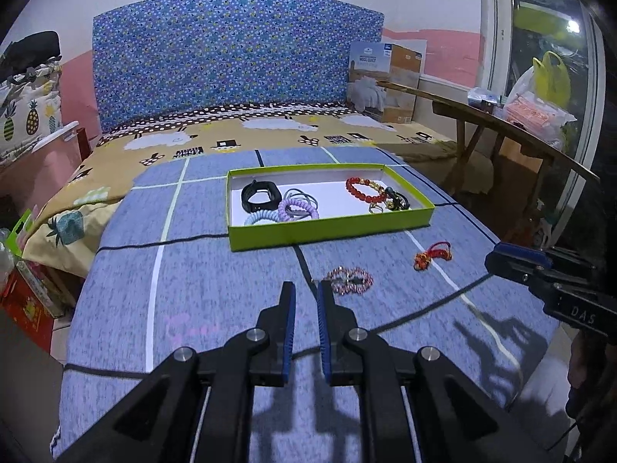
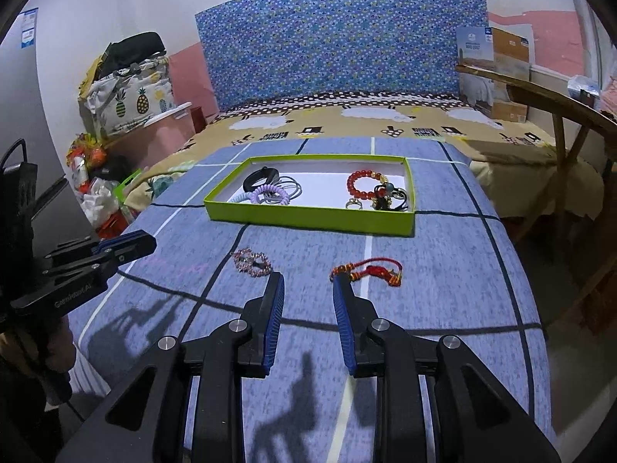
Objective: Organize jewelry
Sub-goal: 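Reach the left tool to the pink bead bracelet while the right tool reaches the red cord bracelet, then grasp the pink bead bracelet with the left tool while the right tool grasps the red cord bracelet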
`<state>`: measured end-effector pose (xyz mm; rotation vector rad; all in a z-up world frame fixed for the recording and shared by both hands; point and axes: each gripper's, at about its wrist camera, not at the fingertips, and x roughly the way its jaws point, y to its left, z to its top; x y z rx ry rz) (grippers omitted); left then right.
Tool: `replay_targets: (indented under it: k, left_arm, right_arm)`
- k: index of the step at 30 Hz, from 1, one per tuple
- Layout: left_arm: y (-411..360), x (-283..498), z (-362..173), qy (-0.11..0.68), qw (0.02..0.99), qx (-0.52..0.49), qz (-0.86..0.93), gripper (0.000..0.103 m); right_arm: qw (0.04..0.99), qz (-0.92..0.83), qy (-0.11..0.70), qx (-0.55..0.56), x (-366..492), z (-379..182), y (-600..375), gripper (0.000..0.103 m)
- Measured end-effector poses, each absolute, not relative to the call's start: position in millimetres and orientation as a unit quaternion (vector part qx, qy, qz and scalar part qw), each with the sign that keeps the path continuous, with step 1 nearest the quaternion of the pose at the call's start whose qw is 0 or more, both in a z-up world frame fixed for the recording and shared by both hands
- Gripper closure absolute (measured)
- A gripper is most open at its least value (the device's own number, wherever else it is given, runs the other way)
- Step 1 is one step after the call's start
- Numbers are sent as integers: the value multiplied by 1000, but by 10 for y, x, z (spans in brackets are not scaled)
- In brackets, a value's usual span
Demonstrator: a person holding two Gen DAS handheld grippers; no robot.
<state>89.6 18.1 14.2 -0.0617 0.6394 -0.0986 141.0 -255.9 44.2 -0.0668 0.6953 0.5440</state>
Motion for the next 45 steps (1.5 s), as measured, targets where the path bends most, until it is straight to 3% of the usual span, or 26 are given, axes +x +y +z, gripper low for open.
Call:
replay_targets:
  k: [2,16,18,20,32,35,45]
  left_arm:
    - [187,869,134,313,948,-31,-50,80]
    - [104,859,63,324,943,-32,-68,79]
    - [93,897,51,327,942,-29,-70,77]
    - [85,936,38,329,941,-27,-73,76]
    - [3,1316,-78,347,931,-2,-108,75]
    - [-12,1418,-105,350,929,2,-121,60]
    - [-94,1728,-203,372,914,39,-156,60]
  right_arm:
    - [904,262,335,-32,1375,431,-2568,76]
    - [903,256,343,-32,1390,358,-2632,75]
    - [902,256,345,-34,1410,336,-2634,72]
    - [902,255,347,-34,1427,321,-2640,58]
    - [899,243,361,-50,1651,228,-2646,58]
    - [898,238,366,-53,1736,195,-2655,58]
    - [888,231,389,-81,2079,46,-2675,58]
